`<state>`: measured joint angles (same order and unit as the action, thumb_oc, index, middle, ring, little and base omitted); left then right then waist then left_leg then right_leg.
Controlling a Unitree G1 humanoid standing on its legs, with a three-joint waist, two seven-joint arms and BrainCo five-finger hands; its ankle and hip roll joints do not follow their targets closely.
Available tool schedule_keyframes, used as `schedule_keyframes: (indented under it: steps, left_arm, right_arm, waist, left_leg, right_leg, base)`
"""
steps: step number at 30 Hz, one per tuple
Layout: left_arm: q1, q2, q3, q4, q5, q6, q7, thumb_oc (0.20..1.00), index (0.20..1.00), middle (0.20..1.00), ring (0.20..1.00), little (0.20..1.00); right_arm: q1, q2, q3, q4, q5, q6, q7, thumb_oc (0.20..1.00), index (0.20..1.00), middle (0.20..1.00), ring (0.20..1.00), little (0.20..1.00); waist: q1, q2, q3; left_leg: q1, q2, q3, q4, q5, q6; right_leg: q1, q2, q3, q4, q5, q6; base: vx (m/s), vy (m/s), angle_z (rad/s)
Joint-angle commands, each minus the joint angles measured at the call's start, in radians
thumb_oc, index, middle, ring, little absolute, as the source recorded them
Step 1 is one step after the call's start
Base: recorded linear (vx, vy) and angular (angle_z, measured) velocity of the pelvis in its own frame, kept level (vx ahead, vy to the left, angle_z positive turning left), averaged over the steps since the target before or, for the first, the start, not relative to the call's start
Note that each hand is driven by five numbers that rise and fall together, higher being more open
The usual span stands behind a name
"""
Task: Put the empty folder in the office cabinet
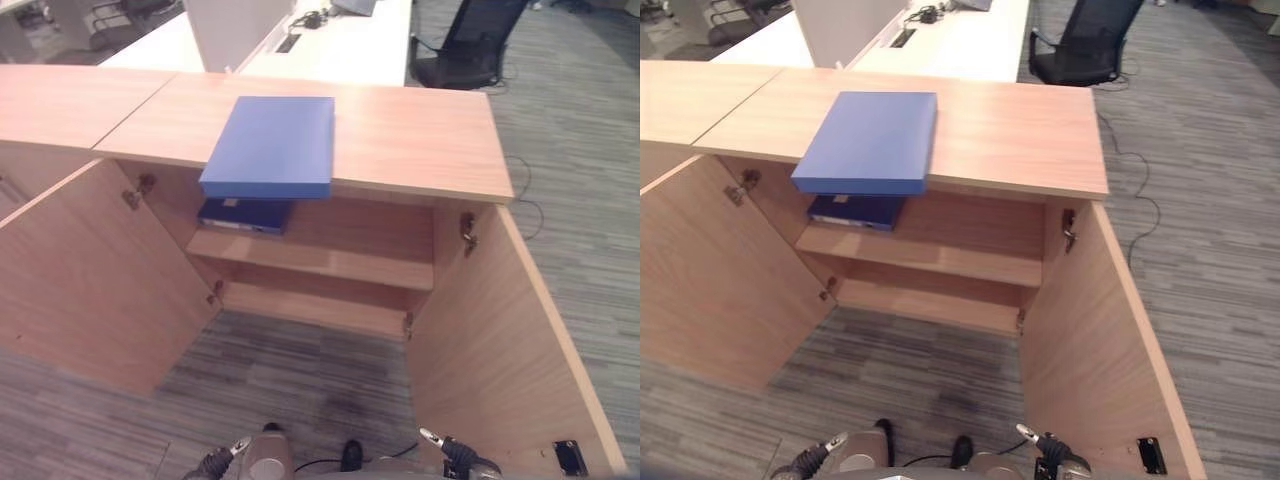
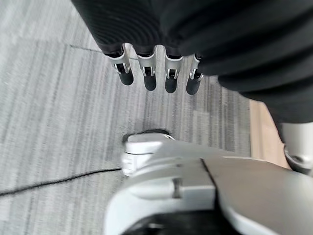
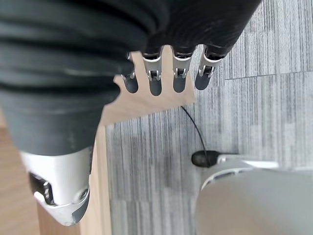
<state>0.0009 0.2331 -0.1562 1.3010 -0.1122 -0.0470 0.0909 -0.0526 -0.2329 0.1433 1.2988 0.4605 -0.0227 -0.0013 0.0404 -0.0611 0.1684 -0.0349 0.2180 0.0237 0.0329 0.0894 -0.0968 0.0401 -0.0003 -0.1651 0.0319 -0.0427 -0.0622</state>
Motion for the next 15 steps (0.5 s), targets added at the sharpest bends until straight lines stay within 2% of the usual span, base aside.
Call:
schedule_keyframes:
  steps: [1,2,3,4,5,7,8,9,10,14,15]
  left_arm:
    - [0.013,-0.035,-0.019,0.012,-0.021,-0.014,0.014,1.000,1.000,1.000,1.000,1.000]
    - [0.012,-0.038,-0.020,0.010,-0.026,-0.015,0.014,1.000,1.000,1.000,1.000,1.000]
    - [0.012,-0.038,-0.020,0.010,-0.026,-0.015,0.014,1.000,1.000,1.000,1.000,1.000]
    - [0.011,-0.049,-0.032,0.009,-0.023,-0.020,0.013,1.000,1.000,1.000,1.000,1.000]
    - [0.011,-0.052,-0.037,0.007,-0.018,-0.019,0.010,1.000,1.000,1.000,1.000,1.000]
    - [0.006,-0.053,-0.061,0.003,0.003,-0.022,0.002,1.000,1.000,1.000,1.000,1.000]
    - [-0.001,-0.049,-0.069,0.001,0.013,-0.022,0.002,1.000,1.000,1.000,1.000,1.000]
    - [-0.008,-0.044,-0.072,-0.003,0.012,-0.023,0.001,1.000,1.000,1.000,1.000,1.000]
    - [-0.008,-0.044,-0.072,-0.003,0.012,-0.023,0.001,1.000,1.000,1.000,1.000,1.000]
    - [-0.010,-0.033,-0.060,-0.034,-0.019,-0.030,-0.012,1.000,1.000,1.000,1.000,1.000]
    - [-0.007,-0.029,-0.057,-0.061,-0.041,-0.035,-0.022,1.000,1.000,1.000,1.000,1.000]
  right_arm:
    - [0.016,-0.029,-0.072,0.013,0.029,-0.013,-0.014,1.000,1.000,1.000,1.000,1.000]
    - [0.020,-0.034,-0.083,0.018,0.031,-0.012,-0.016,1.000,1.000,1.000,1.000,1.000]
    - [0.020,-0.034,-0.083,0.018,0.031,-0.012,-0.016,1.000,1.000,1.000,1.000,1.000]
    - [0.033,-0.039,-0.100,0.029,0.026,-0.010,-0.018,1.000,1.000,1.000,1.000,1.000]
    - [0.038,-0.040,-0.106,0.031,0.021,-0.004,-0.017,1.000,1.000,1.000,1.000,1.000]
    - [0.044,-0.042,-0.127,0.037,0.014,0.005,-0.013,1.000,1.000,1.000,1.000,1.000]
    - [0.045,-0.039,-0.138,0.033,0.019,0.007,-0.016,1.000,1.000,1.000,1.000,1.000]
    - [0.045,-0.031,-0.151,0.019,0.032,0.004,-0.017,1.000,1.000,1.000,1.000,1.000]
    - [0.045,-0.031,-0.151,0.018,0.032,0.004,-0.017,1.000,1.000,1.000,1.000,1.000]
    - [0.033,-0.016,-0.152,0.001,0.033,0.004,-0.014,1.000,1.000,1.000,1.000,1.000]
    - [0.028,-0.012,-0.145,-0.006,0.031,0.003,-0.013,1.000,1.000,1.000,1.000,1.000]
  waist:
    - [-0.024,0.042,-0.038]
    - [-0.029,0.056,-0.045]
    - [-0.029,0.057,-0.045]
    - [-0.039,0.079,-0.058]
    - [-0.044,0.087,-0.065]
    - [-0.056,0.092,-0.076]
    - [-0.056,0.088,-0.074]
    - [-0.055,0.080,-0.071]
    - [-0.054,0.078,-0.071]
    - [-0.041,0.077,-0.061]
    - [-0.032,0.082,-0.053]
  left_leg:
    - [0.040,0.056,0.063,-0.104,0.047,0.021]
    - [0.048,0.058,0.064,-0.120,0.042,0.010]
    - [0.048,0.059,0.064,-0.120,0.042,0.010]
    - [0.044,0.051,0.056,-0.120,0.022,-0.002]
    - [0.045,0.036,0.048,-0.120,0.010,-0.010]
    - [0.052,-0.016,0.040,-0.120,-0.025,-0.009]
    - [0.059,-0.043,0.049,-0.120,-0.038,-0.001]
    - [0.070,-0.098,0.062,-0.120,-0.077,0.026]
    - [0.070,-0.099,0.063,-0.120,-0.077,0.027]
    - [0.083,-0.193,0.084,-0.120,-0.128,0.078]
    - [0.084,-0.210,0.094,-0.120,-0.135,0.090]
  right_leg:
    - [0.023,-0.106,-0.032,-0.035,-0.024,0.167]
    - [0.025,-0.114,-0.038,-0.038,-0.022,0.173]
    - [0.025,-0.114,-0.038,-0.038,-0.022,0.173]
    - [0.035,-0.134,-0.060,-0.045,-0.017,0.193]
    - [0.033,-0.148,-0.065,-0.042,-0.011,0.200]
    - [0.031,-0.212,-0.068,-0.032,0.018,0.229]
    - [0.027,-0.244,-0.065,-0.025,0.036,0.242]
    - [0.012,-0.303,-0.056,-0.020,0.077,0.265]
    - [0.012,-0.304,-0.054,-0.019,0.077,0.266]
    - [-0.027,-0.387,-0.061,0.001,0.157,0.280]
    - [-0.044,-0.408,-0.084,0.026,0.179,0.274]
  base:
    - [0.08,0.452,0.12]
    - [0.05,0.351,0.24]
    - [0.05,0.298,0.25]
    - [0.05,0.305,0.30]
    - [0.08,0.472,0.23]
    - [0.08,0.483,0.26]
    - [0.06,0.639,0.33]
    - [0.03,0.468,0.19]
    - [0.01,0.452,0.05]
    - [-0.02,0.382,-0.08]
    - [-0.05,0.389,0.00]
